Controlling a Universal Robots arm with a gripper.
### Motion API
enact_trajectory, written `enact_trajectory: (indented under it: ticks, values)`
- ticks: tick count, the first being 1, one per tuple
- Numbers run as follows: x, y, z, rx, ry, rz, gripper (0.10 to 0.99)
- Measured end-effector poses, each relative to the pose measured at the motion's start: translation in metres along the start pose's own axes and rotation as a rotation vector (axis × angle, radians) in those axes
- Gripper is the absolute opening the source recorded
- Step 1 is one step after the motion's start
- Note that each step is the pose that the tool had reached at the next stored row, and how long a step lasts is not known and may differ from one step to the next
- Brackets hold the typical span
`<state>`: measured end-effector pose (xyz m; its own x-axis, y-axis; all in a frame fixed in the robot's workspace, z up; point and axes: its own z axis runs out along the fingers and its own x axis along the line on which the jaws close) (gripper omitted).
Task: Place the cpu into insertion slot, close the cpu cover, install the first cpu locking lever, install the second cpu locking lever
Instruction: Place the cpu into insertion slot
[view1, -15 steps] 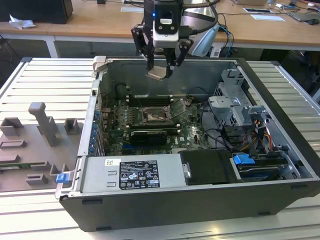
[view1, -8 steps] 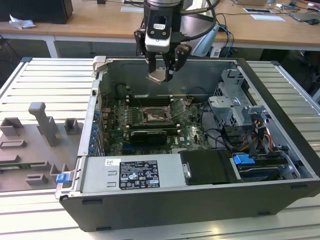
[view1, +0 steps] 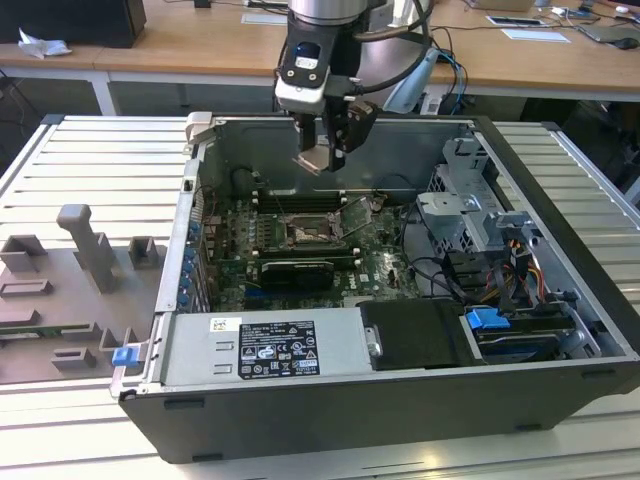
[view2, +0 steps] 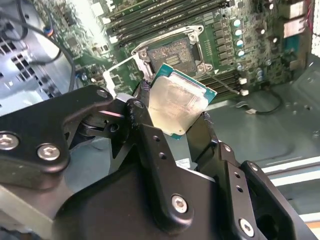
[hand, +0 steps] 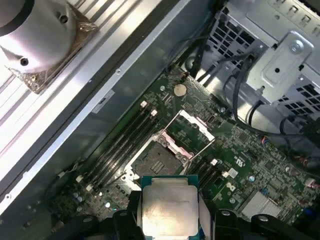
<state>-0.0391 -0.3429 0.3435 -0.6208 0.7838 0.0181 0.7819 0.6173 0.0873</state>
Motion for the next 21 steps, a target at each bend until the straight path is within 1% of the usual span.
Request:
enact_trajectory:
  ticks: [4,6,8,9,15,17,19,21]
  values:
    - [-0.0001,-0.0003,0.0037,-0.001,-0.0058,0.066,0.541]
    - [-0.0001,-0.0006,0.0065,-0.002,-0.0099,0.113,0.541]
    - [-0.0002,-0.0008,0.0085,-0.003,-0.0125,0.143,0.541]
    - [-0.0002,-0.0009,0.0101,-0.003,-0.0149,0.169,0.541]
    - [-0.0003,-0.0014,0.0161,-0.005,-0.0251,0.286,0.541]
    - [-0.0003,-0.0019,0.0223,-0.006,-0.0293,0.335,0.541]
    - [-0.0001,-0.0021,0.0267,-0.006,-0.0310,0.355,0.541]
    - [0.0000,-0.0023,0.0320,-0.007,-0.0343,0.393,0.541]
